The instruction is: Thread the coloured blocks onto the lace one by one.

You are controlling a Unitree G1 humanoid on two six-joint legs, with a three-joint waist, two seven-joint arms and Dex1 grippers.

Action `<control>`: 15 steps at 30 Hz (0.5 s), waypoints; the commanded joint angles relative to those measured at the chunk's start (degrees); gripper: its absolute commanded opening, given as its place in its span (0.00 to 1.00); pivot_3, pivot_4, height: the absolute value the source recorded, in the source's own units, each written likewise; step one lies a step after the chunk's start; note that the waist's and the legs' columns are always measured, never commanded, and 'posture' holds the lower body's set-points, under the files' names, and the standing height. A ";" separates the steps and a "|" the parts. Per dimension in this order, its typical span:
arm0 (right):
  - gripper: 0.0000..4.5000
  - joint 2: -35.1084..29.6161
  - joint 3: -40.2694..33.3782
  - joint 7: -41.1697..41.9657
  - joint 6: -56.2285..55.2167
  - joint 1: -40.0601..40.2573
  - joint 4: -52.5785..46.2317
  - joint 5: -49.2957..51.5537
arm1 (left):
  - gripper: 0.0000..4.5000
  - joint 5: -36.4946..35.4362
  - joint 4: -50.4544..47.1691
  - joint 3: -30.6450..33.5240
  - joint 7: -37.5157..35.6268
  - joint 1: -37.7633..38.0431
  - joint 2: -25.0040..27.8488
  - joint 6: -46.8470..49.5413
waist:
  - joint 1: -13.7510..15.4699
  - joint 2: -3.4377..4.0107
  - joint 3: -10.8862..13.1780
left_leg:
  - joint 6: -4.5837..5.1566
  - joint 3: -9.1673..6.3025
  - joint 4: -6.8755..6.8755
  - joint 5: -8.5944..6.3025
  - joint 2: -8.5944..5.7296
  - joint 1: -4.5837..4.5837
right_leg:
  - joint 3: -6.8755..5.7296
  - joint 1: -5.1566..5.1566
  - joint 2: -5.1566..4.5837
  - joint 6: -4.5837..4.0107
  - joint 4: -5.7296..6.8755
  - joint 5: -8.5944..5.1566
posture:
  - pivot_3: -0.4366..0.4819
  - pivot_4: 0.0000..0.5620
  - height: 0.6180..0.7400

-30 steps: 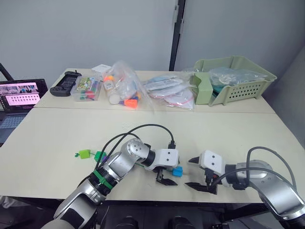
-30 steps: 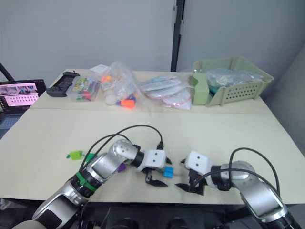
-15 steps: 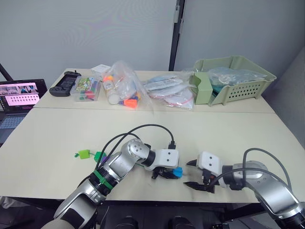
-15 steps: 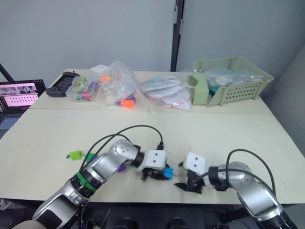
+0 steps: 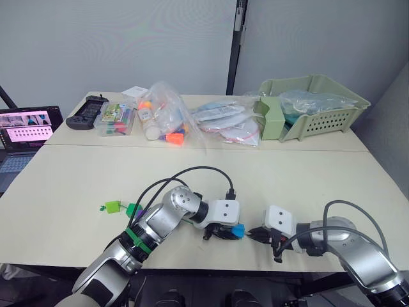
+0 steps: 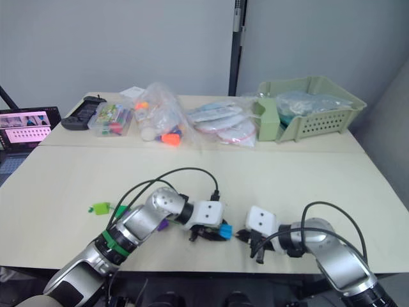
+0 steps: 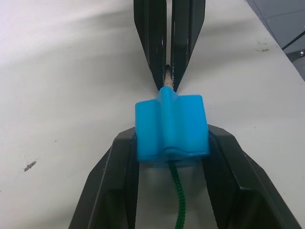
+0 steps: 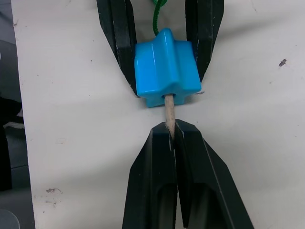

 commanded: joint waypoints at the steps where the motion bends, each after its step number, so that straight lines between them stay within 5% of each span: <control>1: 0.00 -0.95 -0.98 1.25 -2.58 -1.04 0.34 0.01 | 0.31 0.48 -1.42 0.90 -0.64 0.00 2.26 2.51 | -0.02 0.00 0.00 | 0.00 0.00 0.00 0.00 0.00 0.00 | 0.00 0.00 0.00 0.00 0.00 0.00 | 0.48 0.27 1.00; 15: 0.00 -4.53 -3.47 5.95 -7.56 -2.42 4.35 0.31 | 0.31 -4.61 -3.14 11.26 -8.70 6.17 24.18 0.47 | -1.68 0.00 0.00 | 0.00 0.03 -0.25 0.00 0.10 0.18 | 0.02 -0.02 0.06 -0.04 0.01 -0.01 | 0.48 0.27 1.00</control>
